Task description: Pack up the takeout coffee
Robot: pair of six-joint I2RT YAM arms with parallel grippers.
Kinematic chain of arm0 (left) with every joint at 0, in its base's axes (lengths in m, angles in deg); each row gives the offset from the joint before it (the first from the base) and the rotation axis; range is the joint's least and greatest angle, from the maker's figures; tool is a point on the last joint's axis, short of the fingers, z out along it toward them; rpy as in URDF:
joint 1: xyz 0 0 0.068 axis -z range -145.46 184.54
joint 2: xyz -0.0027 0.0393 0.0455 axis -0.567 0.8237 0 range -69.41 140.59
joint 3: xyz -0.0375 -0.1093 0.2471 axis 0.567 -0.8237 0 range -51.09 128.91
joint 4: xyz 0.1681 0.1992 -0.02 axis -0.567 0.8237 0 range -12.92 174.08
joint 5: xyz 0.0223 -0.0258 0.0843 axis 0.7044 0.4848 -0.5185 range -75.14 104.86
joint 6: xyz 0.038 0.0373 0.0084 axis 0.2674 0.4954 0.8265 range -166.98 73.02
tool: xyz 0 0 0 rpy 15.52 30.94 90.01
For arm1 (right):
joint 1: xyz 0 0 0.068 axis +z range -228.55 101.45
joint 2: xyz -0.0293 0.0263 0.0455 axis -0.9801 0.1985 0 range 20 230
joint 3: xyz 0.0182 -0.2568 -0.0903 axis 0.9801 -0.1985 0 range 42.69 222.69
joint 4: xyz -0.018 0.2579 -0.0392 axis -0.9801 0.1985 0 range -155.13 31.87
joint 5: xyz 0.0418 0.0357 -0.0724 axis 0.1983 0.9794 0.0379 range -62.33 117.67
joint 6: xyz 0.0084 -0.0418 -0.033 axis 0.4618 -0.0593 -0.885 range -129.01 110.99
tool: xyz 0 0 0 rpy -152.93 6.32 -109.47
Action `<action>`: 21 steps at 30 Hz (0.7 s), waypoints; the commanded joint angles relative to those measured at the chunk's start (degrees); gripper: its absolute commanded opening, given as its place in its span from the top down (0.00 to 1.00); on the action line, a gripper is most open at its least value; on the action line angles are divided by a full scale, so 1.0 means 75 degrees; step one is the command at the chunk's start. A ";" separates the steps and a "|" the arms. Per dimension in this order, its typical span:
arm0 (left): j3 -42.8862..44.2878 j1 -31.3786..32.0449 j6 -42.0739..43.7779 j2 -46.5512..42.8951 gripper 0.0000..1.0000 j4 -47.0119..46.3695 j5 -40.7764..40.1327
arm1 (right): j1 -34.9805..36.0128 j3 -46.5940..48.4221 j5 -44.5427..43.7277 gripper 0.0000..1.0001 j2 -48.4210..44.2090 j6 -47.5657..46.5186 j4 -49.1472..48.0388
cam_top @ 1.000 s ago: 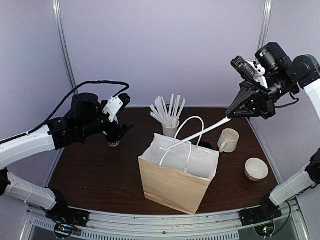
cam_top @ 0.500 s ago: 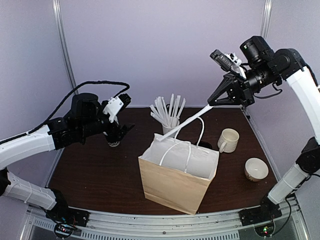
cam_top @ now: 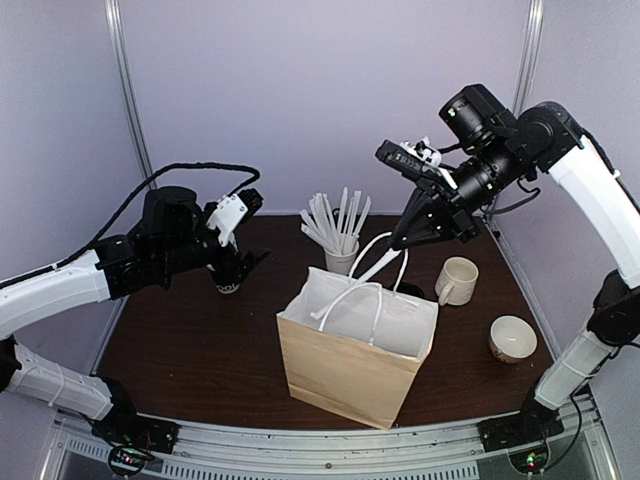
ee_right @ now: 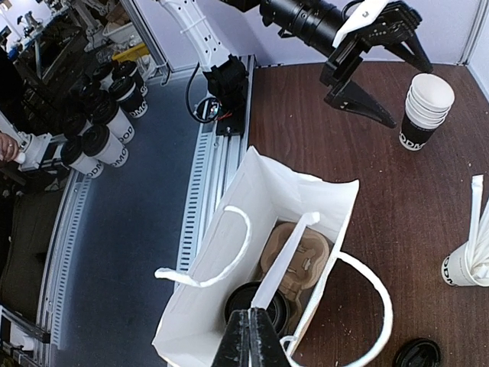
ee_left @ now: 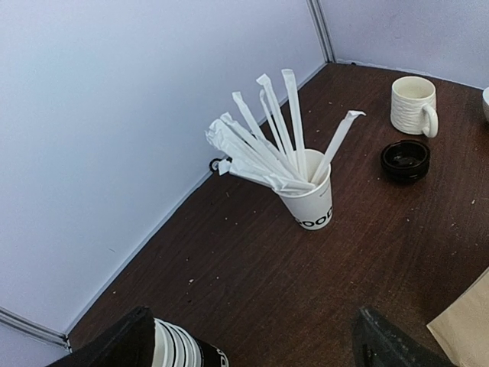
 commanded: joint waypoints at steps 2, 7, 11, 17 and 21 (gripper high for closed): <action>0.0138 -0.0043 0.0097 -0.0171 0.07 -0.0081 0.0022 | 0.0520 0.0366 -0.1005 0.64 0.0613 0.0059 -0.0079; 0.0173 -0.0040 0.0078 -0.0279 0.07 0.0006 0.0035 | -0.0182 0.1082 -0.0798 0.26 0.0406 -0.0365 0.0072; 0.0221 -0.0041 0.0031 -0.0432 0.07 0.0039 -0.0074 | -0.1572 0.0952 -0.0177 0.21 -0.0074 -0.0262 -0.0400; 0.0383 -0.0046 -0.0102 -0.0790 0.06 0.0138 -0.1011 | -0.4178 -0.2567 -0.0344 0.14 -0.1708 0.1455 -0.3854; 0.0384 -0.0048 -0.0121 -0.1076 0.03 0.0077 -0.1783 | -0.5824 -0.4208 -0.0535 0.01 -0.2371 0.3118 -0.5792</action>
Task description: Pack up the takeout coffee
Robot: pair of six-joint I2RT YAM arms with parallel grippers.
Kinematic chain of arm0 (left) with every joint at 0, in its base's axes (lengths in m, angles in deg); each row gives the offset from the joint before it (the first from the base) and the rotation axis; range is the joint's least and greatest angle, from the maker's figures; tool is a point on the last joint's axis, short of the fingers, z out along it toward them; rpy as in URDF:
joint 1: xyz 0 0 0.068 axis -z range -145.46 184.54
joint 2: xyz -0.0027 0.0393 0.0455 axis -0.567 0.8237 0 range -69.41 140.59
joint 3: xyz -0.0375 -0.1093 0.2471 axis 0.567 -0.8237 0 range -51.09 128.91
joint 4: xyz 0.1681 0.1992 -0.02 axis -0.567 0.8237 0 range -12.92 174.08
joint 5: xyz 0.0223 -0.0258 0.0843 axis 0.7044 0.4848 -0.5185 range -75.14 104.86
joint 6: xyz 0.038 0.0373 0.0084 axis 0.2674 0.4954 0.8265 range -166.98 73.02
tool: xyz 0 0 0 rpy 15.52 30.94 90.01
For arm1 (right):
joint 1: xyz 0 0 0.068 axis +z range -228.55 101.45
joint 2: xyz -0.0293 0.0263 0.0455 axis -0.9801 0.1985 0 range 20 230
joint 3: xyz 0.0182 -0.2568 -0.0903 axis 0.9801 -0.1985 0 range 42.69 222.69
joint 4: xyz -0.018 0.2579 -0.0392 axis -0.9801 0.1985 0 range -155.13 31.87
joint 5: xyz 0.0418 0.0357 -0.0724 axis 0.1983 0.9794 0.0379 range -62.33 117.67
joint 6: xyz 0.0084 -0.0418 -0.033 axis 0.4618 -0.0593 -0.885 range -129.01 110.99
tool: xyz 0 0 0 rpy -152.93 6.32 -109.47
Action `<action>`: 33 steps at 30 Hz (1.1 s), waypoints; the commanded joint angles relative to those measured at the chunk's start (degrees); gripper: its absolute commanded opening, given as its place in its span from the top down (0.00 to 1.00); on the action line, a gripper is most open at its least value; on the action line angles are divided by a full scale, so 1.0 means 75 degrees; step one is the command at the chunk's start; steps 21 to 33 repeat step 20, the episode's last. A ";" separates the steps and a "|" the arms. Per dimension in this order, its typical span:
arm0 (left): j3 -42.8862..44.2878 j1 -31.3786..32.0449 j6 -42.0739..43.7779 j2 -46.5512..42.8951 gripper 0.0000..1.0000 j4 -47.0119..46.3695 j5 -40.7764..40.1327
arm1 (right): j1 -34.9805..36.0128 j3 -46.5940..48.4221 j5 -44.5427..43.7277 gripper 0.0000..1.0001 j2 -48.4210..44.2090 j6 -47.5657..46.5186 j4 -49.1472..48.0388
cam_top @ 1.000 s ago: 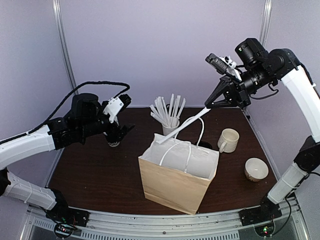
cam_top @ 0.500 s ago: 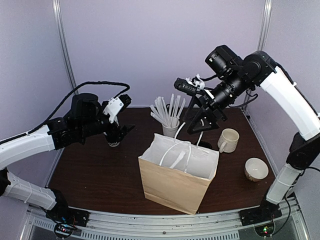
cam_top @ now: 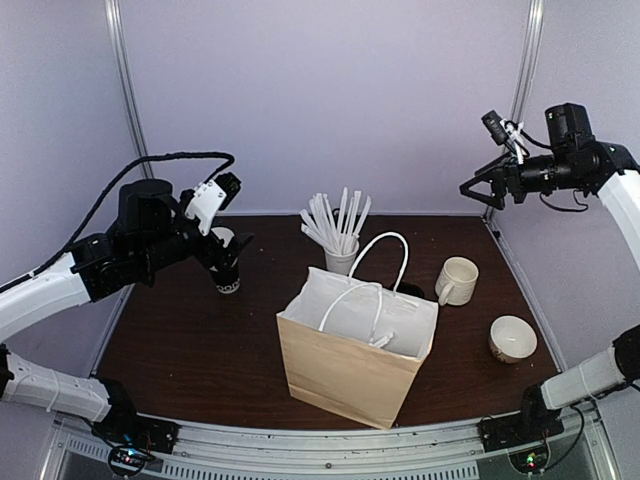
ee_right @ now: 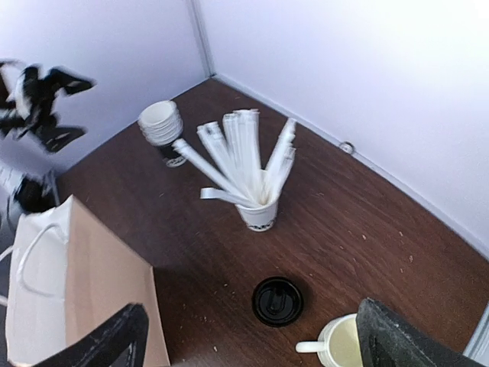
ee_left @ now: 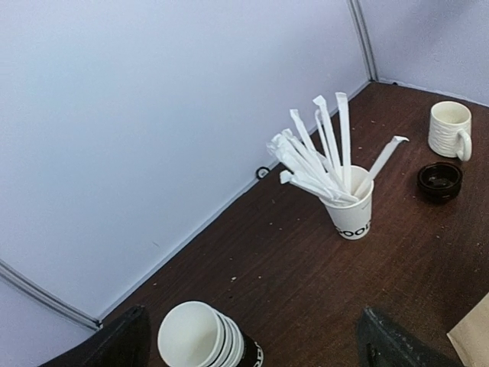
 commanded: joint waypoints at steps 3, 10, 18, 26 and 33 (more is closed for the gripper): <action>0.0344 -0.0056 -0.0216 -0.0397 0.02 -0.0103 -0.1769 | -0.1719 -0.2317 -0.1727 0.01 -0.0773 0.2988 -0.3899; 0.1562 -0.0418 -0.2039 0.0505 0.02 0.1744 -0.2806 | -0.1731 -0.3834 -0.3395 0.01 -0.1162 0.3011 -0.4661; 0.1534 -0.0845 -0.3030 0.0734 0.02 0.1825 -0.2588 | -0.1731 -0.4200 -0.3077 0.01 -0.1400 0.3062 -0.4868; 0.1738 -0.0852 -0.3132 0.0793 0.02 0.2071 -0.2561 | -0.1731 -0.4197 -0.2978 0.01 -0.1446 0.3098 -0.4874; 0.1738 -0.0852 -0.3132 0.0793 0.02 0.2071 -0.2561 | -0.1731 -0.4197 -0.2978 0.01 -0.1446 0.3098 -0.4874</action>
